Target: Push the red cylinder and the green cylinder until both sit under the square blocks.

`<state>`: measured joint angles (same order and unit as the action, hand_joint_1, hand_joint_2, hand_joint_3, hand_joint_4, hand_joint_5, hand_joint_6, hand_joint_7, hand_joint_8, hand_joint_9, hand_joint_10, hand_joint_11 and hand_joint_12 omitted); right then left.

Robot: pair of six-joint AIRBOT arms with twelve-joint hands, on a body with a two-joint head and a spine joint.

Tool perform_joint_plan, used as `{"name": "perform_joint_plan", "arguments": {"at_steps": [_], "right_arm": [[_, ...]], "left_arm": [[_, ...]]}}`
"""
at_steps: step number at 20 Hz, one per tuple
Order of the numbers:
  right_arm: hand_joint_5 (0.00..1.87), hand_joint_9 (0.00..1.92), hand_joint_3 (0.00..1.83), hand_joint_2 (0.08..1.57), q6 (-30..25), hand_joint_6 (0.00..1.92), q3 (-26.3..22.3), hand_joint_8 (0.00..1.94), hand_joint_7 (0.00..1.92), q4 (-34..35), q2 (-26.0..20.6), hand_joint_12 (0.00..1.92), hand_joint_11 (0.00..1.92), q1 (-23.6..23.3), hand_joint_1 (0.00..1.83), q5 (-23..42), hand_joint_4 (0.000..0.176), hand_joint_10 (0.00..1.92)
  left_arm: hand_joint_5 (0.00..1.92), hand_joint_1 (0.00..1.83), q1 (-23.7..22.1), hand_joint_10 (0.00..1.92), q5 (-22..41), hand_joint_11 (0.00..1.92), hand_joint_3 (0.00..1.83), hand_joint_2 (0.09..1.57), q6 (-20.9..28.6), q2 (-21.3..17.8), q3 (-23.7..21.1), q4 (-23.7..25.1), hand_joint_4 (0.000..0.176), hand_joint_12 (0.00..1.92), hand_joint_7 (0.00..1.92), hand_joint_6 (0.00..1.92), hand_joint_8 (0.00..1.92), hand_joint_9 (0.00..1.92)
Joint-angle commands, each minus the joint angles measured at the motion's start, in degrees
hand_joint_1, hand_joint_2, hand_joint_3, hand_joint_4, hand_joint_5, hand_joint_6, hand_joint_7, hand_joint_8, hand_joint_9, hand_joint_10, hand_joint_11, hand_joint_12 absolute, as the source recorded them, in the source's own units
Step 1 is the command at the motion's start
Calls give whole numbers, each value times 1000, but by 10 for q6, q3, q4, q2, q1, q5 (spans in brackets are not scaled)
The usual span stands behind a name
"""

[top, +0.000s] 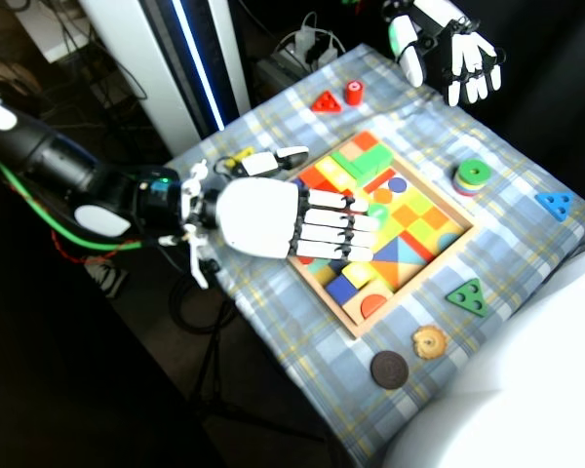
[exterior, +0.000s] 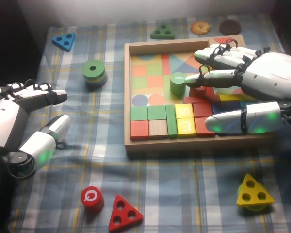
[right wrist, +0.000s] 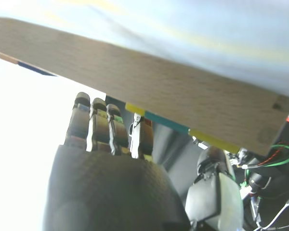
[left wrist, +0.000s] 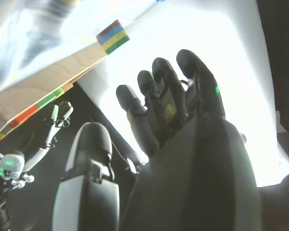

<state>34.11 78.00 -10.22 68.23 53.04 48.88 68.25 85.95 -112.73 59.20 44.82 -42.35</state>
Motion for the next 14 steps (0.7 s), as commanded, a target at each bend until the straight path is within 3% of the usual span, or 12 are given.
{"name": "perform_joint_plan", "arguments": {"at_steps": [1, 3, 5, 6, 8, 10, 11, 12, 13, 14], "right_arm": [[327, 0, 2, 959, -14, 4, 2, 0, 0, 12, 11, 0, 0, -7, 0, 44, 118, 0], [332, 0, 3, 964, -14, 5, 3, 0, 0, 6, 11, 0, 0, -7, 0, 34, 83, 0], [332, 0, 0, 932, -14, 4, 2, 0, 0, 1, 10, 0, 0, -7, 0, 27, 80, 0], [321, 0, 0, 917, -14, 0, 0, 0, 0, -2, 10, 0, 0, -7, 0, 23, 107, 0], [319, 0, 0, 909, -13, 0, -5, 0, 0, -2, 5, 0, 0, -7, 0, 20, 115, 0], [323, 0, 0, 902, -13, 3, -9, 0, 0, -2, -4, 0, 0, -6, 0, 14, 132, 0], [323, 0, 0, 902, -13, 3, -11, 0, 0, -2, -8, 0, 0, -6, 0, 12, 132, 0], [316, 0, 0, 906, -12, 0, -13, 0, 0, -2, -10, 0, 0, -5, 0, 11, 161, 0], [309, 0, 0, 905, -10, 0, -18, 0, 0, -2, -15, 0, 0, -4, 0, 9, 168, 0], [309, 0, 0, 901, -9, 0, -19, 0, 0, -1, -16, 0, 0, -4, 0, 9, 139, 0]], "left_arm": [[765, 599, -5, 25, 64, 0, 0, 1338, 2, 4, 3, 29, 0, 626, 541, 1, 0, 424], [771, 590, -5, 22, 64, 0, 0, 1340, 2, 4, 3, 29, 0, 589, 540, 5, 3, 420], [785, 657, -4, 24, 65, 0, 0, 1332, 2, 4, 2, 29, 0, 581, 546, 6, 3, 425], [790, 662, -4, 26, 65, 0, 0, 1328, 2, 4, 2, 29, 0, 580, 551, 8, 5, 430], [784, 659, -4, 28, 65, 0, 0, 1330, 2, 4, 2, 28, 0, 627, 556, 2, 3, 436], [779, 635, -3, 17, 65, 0, 2, 1340, 2, 4, 1, 27, 0, 521, 534, 0, 1, 413], [779, 635, -3, 17, 65, 0, 2, 1340, 2, 4, 1, 27, 0, 521, 534, 0, 1, 413], [774, 626, -3, 14, 65, 0, 2, 1343, 2, 4, 1, 27, 0, 489, 532, 0, 1, 409], [774, 595, -3, 15, 65, 0, 2, 1345, 2, 4, 1, 27, 0, 513, 532, 0, 0, 415], [776, 569, -3, 16, 65, 0, 4, 1350, 2, 4, 1, 27, 0, 513, 529, 1, 0, 418]]}}
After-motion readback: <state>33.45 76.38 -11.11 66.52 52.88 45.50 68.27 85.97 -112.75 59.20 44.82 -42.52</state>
